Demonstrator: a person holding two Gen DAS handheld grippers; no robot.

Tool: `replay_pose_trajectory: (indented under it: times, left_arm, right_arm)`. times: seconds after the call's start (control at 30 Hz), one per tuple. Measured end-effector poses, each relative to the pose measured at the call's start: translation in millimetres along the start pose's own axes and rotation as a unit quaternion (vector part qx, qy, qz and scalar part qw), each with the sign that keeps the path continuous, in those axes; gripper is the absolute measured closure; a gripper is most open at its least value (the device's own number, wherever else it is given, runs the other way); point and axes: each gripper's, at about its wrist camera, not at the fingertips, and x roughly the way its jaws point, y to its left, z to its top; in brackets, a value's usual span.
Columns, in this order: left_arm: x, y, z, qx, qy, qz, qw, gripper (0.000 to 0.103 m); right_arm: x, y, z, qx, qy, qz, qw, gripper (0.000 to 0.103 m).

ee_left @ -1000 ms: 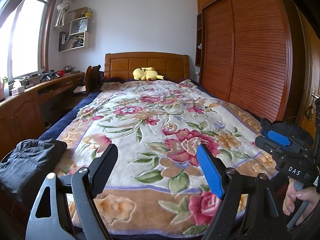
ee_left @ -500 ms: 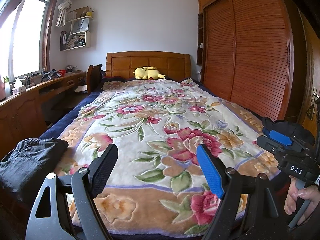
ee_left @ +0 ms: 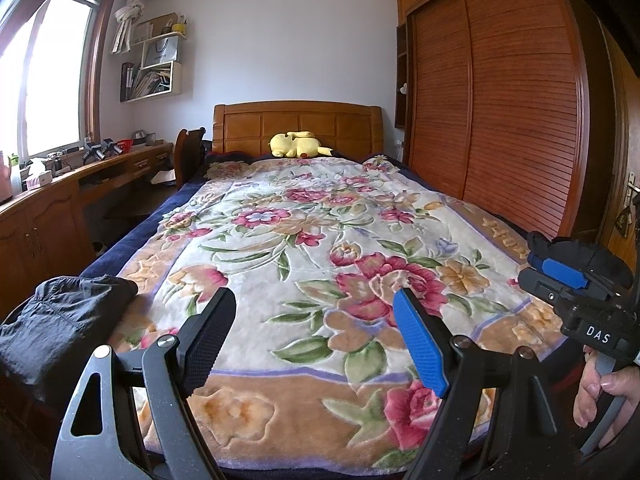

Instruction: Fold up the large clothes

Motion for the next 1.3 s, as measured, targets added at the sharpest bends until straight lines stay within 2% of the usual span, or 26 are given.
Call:
replay_pose_trajectory:
  times: [1.3]
  left_arm:
    - [3.5,1.6,-1.2,-0.001,0.006,0.002,1.0000,0.021]
  right_arm:
    - [2.7,0.1,-0.7,0.006,0.006,0.004,1.000,0.030]
